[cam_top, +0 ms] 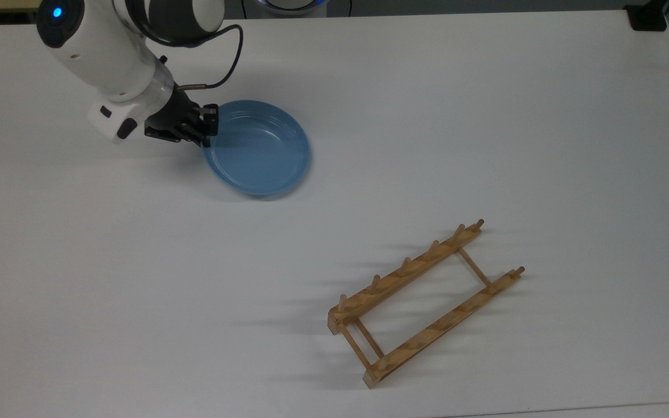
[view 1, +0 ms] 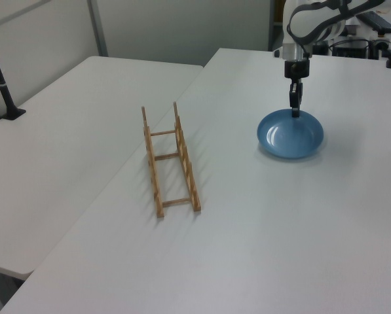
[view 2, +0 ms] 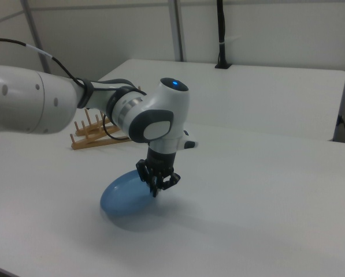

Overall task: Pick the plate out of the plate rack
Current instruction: 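Carry the blue plate away from the rack and lower it flat onto the table, then open the gripper to release the plate rim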

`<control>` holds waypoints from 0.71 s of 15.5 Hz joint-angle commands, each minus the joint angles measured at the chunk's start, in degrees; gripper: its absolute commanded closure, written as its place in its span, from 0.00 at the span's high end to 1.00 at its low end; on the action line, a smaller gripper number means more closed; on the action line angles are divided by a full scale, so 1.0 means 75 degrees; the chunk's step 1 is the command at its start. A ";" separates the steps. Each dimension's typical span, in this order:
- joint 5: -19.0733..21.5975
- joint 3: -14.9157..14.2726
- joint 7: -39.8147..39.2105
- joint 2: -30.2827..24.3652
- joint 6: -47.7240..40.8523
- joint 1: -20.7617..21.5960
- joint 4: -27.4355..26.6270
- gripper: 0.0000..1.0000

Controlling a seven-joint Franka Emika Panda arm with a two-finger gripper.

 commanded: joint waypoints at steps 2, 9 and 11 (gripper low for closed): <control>-0.0241 -0.0003 -0.0209 0.0070 0.0321 -0.0108 -0.0118 0.43; -0.0159 -0.0003 0.0165 -0.0362 0.0135 -0.0191 0.0151 1.00; -0.0148 0.0008 0.0726 -0.0794 -0.0180 -0.0144 0.0338 1.00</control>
